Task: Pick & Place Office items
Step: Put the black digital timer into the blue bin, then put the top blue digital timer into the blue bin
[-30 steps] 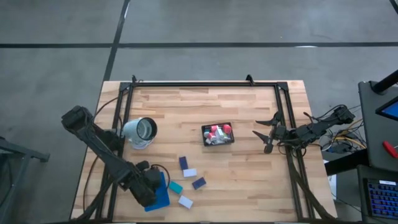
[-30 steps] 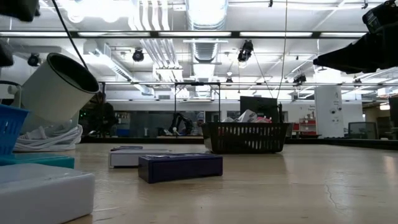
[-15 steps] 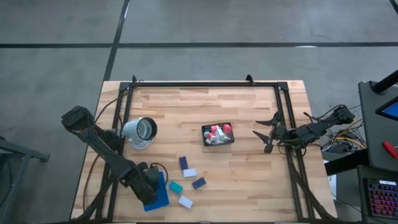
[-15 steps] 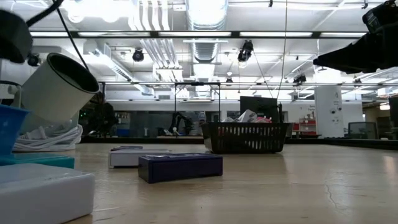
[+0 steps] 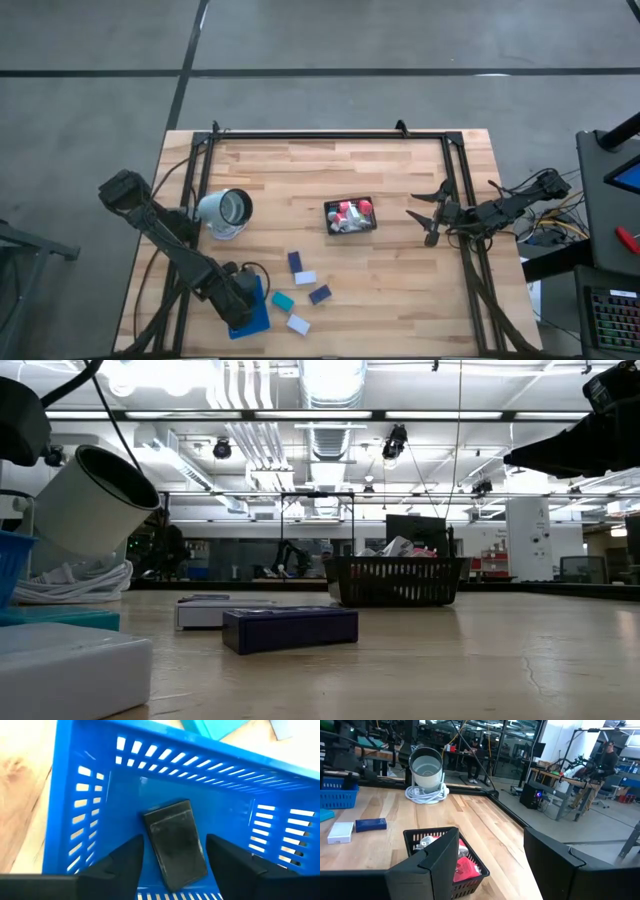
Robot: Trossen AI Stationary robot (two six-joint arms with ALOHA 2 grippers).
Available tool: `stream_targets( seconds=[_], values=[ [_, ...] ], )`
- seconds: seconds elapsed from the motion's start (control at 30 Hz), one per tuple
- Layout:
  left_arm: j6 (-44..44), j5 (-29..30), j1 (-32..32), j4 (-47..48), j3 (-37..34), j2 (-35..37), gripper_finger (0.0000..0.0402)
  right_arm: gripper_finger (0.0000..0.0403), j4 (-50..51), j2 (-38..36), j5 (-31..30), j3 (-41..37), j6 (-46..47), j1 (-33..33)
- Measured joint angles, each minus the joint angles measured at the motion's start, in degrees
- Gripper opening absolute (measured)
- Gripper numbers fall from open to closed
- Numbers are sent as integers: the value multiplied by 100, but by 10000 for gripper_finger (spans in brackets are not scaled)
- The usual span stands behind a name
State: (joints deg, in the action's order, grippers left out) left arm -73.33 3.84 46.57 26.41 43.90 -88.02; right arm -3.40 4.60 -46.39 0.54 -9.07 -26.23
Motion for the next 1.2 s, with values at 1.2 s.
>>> stream_targets(
  seconds=[1.2],
  values=[
    [-116, 2218, -1423, 1039, 1622, 215, 243, 217, 0, -2, 0, 0, -10, 1]
  ],
)
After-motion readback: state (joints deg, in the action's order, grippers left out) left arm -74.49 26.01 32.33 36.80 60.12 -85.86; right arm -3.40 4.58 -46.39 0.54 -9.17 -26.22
